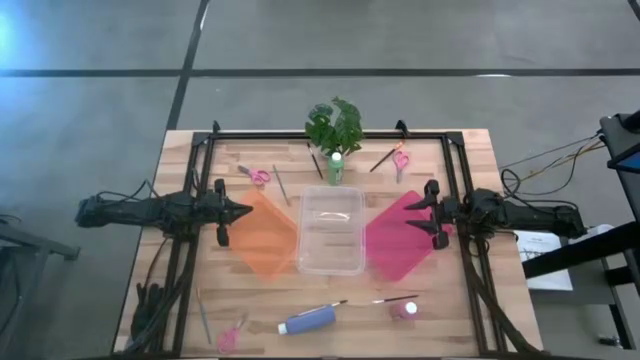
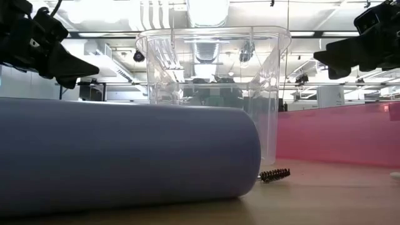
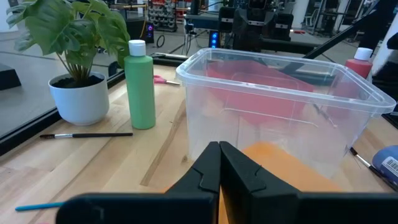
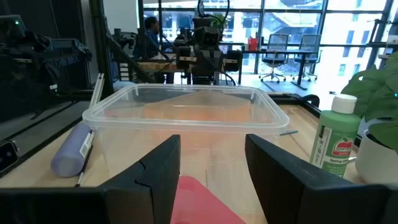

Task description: Pick & Place Paint Supplies

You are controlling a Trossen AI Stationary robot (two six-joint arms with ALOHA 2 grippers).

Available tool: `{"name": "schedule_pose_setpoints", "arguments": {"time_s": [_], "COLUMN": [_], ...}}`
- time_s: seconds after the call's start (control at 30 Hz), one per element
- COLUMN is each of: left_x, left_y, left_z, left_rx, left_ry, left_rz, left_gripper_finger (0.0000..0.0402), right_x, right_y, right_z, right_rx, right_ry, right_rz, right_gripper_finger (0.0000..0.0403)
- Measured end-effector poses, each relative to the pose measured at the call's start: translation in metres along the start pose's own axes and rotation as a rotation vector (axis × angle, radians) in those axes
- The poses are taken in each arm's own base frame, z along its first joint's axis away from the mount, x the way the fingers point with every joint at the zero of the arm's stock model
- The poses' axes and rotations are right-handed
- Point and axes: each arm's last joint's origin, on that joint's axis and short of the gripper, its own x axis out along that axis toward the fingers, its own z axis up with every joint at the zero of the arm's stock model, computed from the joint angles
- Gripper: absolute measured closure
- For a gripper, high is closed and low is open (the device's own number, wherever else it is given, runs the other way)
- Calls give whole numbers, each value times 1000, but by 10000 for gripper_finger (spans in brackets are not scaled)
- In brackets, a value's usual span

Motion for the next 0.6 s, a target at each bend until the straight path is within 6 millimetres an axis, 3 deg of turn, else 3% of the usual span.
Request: {"name": "schedule_pose_setpoints", "arguments": {"time_s": [0.47, 0.53, 0.6], "left_x": [0, 0, 0], "left_y": [0, 0, 0], "left_z": [0, 0, 0], "left_rx": [0, 0, 0], "left_ry": [0, 0, 0], "left_rz": [0, 0, 0], "left_gripper_finger": [392, 392, 392], "right_x": [0, 0, -1], "right_y": [0, 1, 1], "right_z": [1, 6, 13], "right_rx": [0, 114, 415], "right_ry": [-9, -58, -124], "right_rz": [0, 16, 54], "right_gripper_finger": [225, 225, 225]}}
